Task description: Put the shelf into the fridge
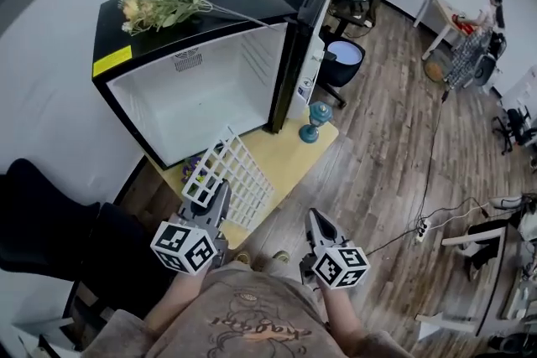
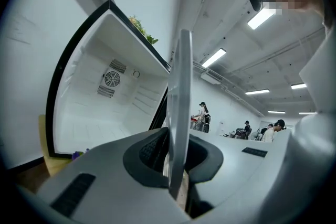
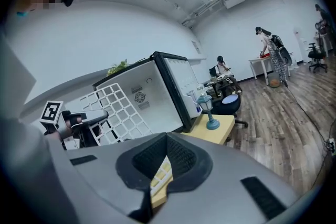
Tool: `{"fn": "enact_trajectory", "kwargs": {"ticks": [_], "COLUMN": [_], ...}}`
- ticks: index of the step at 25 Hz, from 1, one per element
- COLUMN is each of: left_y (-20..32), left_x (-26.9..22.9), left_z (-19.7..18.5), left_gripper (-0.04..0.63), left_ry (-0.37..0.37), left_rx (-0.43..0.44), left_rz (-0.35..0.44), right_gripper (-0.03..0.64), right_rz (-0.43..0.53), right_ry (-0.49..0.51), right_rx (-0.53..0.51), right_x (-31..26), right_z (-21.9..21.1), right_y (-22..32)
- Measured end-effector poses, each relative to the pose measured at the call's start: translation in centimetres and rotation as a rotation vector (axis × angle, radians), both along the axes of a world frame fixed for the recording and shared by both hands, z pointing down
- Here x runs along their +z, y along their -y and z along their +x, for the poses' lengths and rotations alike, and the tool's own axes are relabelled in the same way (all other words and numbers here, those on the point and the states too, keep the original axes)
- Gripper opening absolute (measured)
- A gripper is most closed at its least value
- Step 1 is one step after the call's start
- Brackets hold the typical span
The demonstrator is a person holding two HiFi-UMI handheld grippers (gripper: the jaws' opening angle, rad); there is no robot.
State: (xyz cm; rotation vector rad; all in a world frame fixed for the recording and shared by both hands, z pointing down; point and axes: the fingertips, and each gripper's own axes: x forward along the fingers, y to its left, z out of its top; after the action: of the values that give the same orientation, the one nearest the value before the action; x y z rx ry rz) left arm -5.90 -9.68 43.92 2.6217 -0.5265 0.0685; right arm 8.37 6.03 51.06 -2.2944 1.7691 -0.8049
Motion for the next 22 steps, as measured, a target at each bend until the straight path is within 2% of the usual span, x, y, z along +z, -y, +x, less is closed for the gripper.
{"fn": "enact_trajectory", "kwargs": {"ticks": [7,12,15,22], "left_y": [2.2,4.0,4.9,5.2], "left_x": [0.0,-0.4,-1.0,-1.5], "left_z": [-0.2,-0.5,-1.3,-2.5], "left_gripper": [0.044,0.044,0.044,0.044], "left_ry": [-0.019,-0.035,-0.046,-0.157], "left_rx": [-0.116,-0.244,-0.353,-0.558], "left_rz": [-0.027,-0.034,-0.027,-0.113], "right_gripper": [-0.002,-0.002,-0.002,-0.002], "right_rz": [0.016,0.012,0.019,0.023], "right_ry": [-0.003,-0.008,-0.002,0.008], "right_rx": [-0.124,-0.261,-0.356,-0.516], "right_x": [-0.8,-0.7,-0.8,-1.2], "right_z": [1.6,3.3,4.2,5.0], "right_y": [4.5,8.4,11.0,14.2]}}
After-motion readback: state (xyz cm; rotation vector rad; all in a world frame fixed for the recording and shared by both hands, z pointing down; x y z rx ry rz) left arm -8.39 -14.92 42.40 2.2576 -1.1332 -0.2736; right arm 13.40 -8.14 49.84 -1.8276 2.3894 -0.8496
